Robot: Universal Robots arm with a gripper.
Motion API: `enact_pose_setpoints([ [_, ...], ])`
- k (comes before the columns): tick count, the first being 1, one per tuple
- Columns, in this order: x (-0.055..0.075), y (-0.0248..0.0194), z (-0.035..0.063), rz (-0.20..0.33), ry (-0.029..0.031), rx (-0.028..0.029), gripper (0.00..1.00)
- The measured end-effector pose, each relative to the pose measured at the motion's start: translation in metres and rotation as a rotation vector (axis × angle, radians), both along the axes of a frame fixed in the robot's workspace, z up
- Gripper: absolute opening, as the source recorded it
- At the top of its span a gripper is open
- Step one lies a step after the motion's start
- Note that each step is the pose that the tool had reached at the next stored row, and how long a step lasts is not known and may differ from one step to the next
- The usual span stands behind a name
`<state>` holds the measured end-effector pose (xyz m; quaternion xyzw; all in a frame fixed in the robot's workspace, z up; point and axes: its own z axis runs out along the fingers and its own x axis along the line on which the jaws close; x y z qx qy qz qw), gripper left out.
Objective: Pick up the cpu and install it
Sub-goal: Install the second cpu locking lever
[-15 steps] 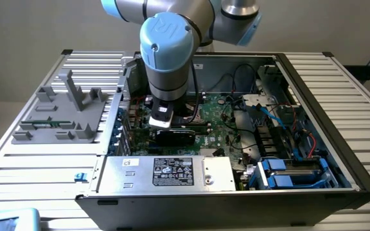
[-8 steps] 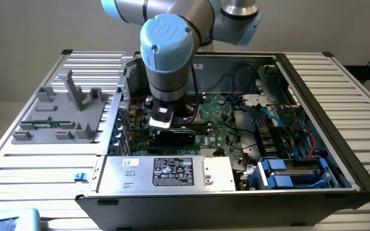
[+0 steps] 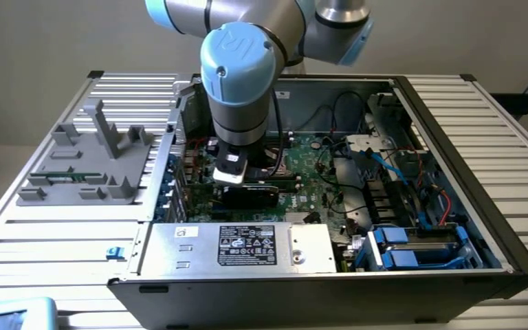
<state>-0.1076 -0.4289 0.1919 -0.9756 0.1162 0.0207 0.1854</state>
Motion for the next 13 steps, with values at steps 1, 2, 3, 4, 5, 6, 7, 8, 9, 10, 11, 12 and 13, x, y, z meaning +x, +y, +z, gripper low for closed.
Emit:
enact_pose_setpoints([
  [1,0.0000,0.0000,-0.0001,0.000,0.0000,-0.0001,0.12],
  [2,0.0000,0.0001,-0.0003,0.000,0.0000,0.0000,0.12],
  [3,0.0000,0.0001,-0.0004,0.000,0.0000,0.0000,0.12],
  [4,0.0000,0.0001,-0.0005,0.000,0.0000,0.0001,0.12],
  [5,0.0000,0.0001,-0.0006,0.000,0.0000,0.0001,0.12],
  [6,0.0000,0.0001,-0.0007,0.000,0.0000,0.0001,0.12],
  [7,0.0000,0.0001,-0.0009,0.000,0.0000,0.0001,0.12],
  [8,0.0000,0.0001,-0.0011,0.000,-0.0001,0.0002,0.12],
  [9,0.0000,0.0001,-0.0012,0.000,0.0000,0.0000,0.12],
  [10,0.0000,0.0001,-0.0013,0.000,0.0000,-0.0001,0.12],
  [11,-0.0001,0.0001,-0.0015,0.000,0.0000,0.0000,0.12],
  [12,-0.0001,0.0001,-0.0017,0.000,0.0000,0.0001,0.12],
  [13,-0.0001,0.0001,-0.0020,0.000,0.0000,0.0001,0.12],
])
